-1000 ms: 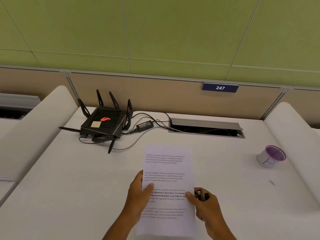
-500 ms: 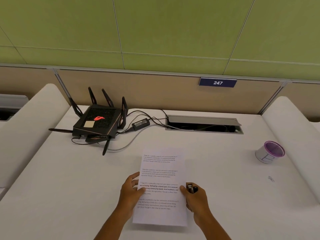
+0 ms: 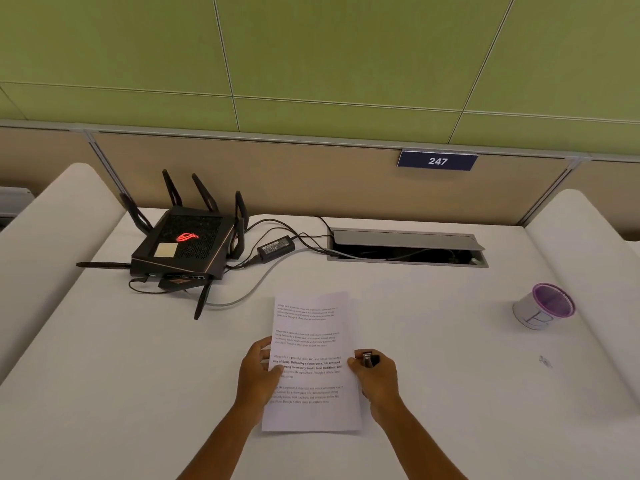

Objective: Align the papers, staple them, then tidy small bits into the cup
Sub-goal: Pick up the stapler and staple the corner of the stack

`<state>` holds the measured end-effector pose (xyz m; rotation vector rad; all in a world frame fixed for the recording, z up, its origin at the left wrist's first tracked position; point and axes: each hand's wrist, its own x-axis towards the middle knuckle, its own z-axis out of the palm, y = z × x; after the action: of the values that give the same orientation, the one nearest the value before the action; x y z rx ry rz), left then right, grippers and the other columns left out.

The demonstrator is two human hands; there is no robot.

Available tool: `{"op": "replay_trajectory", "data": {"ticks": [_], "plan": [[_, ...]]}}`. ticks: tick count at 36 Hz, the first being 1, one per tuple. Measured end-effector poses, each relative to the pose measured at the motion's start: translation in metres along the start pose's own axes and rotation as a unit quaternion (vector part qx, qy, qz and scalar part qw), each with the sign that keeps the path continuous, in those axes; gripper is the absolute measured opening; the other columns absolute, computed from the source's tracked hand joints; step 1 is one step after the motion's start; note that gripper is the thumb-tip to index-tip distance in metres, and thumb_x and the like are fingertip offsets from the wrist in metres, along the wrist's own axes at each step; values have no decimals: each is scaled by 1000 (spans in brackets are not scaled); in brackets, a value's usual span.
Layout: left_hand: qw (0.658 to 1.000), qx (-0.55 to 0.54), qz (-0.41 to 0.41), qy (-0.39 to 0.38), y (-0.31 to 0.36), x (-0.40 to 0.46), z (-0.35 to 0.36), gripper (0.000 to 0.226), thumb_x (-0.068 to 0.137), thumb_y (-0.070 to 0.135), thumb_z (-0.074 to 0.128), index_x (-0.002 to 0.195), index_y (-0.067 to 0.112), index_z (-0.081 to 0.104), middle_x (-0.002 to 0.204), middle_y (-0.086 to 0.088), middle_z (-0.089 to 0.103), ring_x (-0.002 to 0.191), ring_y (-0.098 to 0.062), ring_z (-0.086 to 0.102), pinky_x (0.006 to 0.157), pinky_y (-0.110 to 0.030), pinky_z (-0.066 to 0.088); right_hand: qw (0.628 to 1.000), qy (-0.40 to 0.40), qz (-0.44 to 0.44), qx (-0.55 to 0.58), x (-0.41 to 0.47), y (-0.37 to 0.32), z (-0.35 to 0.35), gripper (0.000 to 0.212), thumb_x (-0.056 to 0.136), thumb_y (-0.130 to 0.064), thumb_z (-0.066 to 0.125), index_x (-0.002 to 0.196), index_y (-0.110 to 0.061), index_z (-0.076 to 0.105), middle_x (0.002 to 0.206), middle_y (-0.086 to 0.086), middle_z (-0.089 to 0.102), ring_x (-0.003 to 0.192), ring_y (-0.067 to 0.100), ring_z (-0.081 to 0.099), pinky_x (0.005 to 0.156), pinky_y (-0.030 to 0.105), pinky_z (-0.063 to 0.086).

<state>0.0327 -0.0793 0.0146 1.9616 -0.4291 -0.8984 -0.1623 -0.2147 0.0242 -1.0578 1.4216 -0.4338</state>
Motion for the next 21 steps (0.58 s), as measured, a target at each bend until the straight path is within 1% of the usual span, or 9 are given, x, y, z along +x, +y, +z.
{"op": "replay_trajectory", "data": {"ticks": [2,4,8,11,15,19,21], "plan": [[1000,3,5,-1,2,7,2,51,96,9,74,138,28,53,123,3,69,93,-16,73,54,-17,58,1000,5,-5,-3,9,-1,1,12,88,-9,78,96,-15,72,97,8,76,91,28,73,78,41,62],[1000,5,10,0,4,14,3,51,96,8,73,139,28,54,123,1,70,94,-15,73,55,-17,59,1000,10,-12,-7,17,-3,2,13,86,-9,80,95,-15,72,96,7,77,91,28,73,83,45,63],[1000,15,20,-1,12,32,6,51,97,10,73,140,27,53,127,0,69,95,-19,73,57,-18,60,1000,22,-21,-7,31,-13,6,16,85,-8,81,96,-15,72,96,6,76,89,24,72,78,38,61],[999,24,28,-1,18,47,8,51,97,10,73,141,26,53,130,-3,70,98,-21,73,59,-19,60,999,29,-23,-6,43,-21,10,16,84,-9,82,96,-15,72,96,5,76,90,24,72,82,37,61],[999,25,38,1,27,64,11,50,97,10,73,140,26,53,133,-4,69,103,-25,73,65,-22,61,999,38,-31,-7,57,-33,16,16,85,-8,81,98,-14,72,96,4,75,87,22,71,73,28,57],[999,29,39,-1,33,80,14,48,97,10,73,138,27,54,135,-6,69,105,-26,73,71,-29,64,998,46,-38,-3,72,-42,20,16,85,-8,81,98,-13,72,96,5,75,89,24,71,76,30,56],[999,35,41,0,35,87,16,48,97,11,73,138,27,53,137,-6,69,107,-27,72,72,-29,63,998,47,-37,-1,79,-45,21,17,85,-8,81,99,-12,72,96,4,74,88,22,71,75,29,56]]}}
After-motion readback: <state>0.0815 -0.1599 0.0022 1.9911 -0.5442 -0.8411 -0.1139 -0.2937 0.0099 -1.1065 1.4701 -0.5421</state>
